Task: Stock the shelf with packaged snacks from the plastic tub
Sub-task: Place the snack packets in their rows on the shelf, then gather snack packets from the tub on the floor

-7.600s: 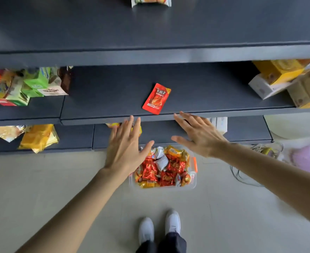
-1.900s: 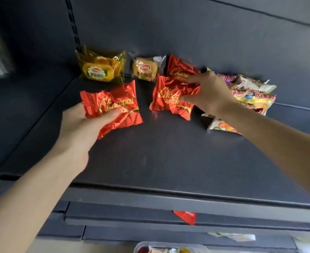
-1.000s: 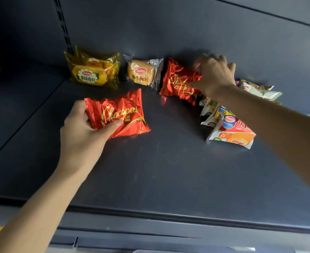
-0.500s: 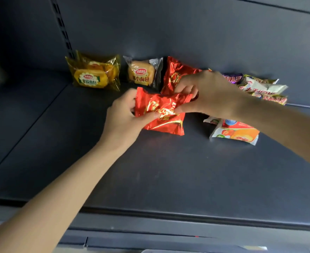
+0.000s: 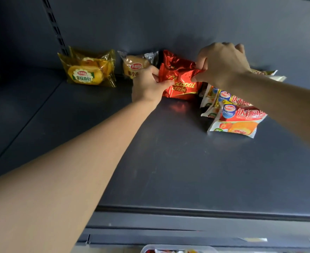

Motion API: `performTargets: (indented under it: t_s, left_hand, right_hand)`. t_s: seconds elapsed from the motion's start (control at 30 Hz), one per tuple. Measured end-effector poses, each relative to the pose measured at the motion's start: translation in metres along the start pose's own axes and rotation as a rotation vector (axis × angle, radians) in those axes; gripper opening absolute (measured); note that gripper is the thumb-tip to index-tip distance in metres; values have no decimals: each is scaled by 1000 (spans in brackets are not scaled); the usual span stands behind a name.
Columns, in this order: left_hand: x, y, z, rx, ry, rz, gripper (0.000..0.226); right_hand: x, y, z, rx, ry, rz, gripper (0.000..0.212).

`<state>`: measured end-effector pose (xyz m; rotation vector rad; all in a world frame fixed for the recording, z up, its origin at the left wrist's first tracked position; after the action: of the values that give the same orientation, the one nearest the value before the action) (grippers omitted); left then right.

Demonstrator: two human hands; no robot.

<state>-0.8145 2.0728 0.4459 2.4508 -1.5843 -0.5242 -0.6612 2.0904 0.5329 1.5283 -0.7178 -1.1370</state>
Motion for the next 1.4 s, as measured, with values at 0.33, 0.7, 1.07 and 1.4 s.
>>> performTargets:
  t_s: [0.33,0.7,1.07,1.4]
  left_hand:
    - [0,3,-1,-41,23,-42,57]
    - [95,74,-25,-257,-34,-69,55]
    - [301,138,-103,-946,-158,279,77]
    - [439,115,-17,-1076,-144,628,78]
  right_hand:
    - [7,-5,-4,41,-106,-31,59]
    - [85,36,34,-62,72,-51,57]
    - [298,88,53,-25,247,397,84]
    - [428,11,40,-54,220,669,93]
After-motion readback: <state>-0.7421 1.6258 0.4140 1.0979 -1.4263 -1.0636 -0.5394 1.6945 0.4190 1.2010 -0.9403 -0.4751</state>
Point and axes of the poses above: each hand's wrist, its own x-axis away from the middle knuckle, its own y-axis out of the back of the hand, z = x × y, the point moved 2 cm from there along -x, towards the middle knuckle, and after that the axes turned 1 degree about -y, right-handed, at the moved point
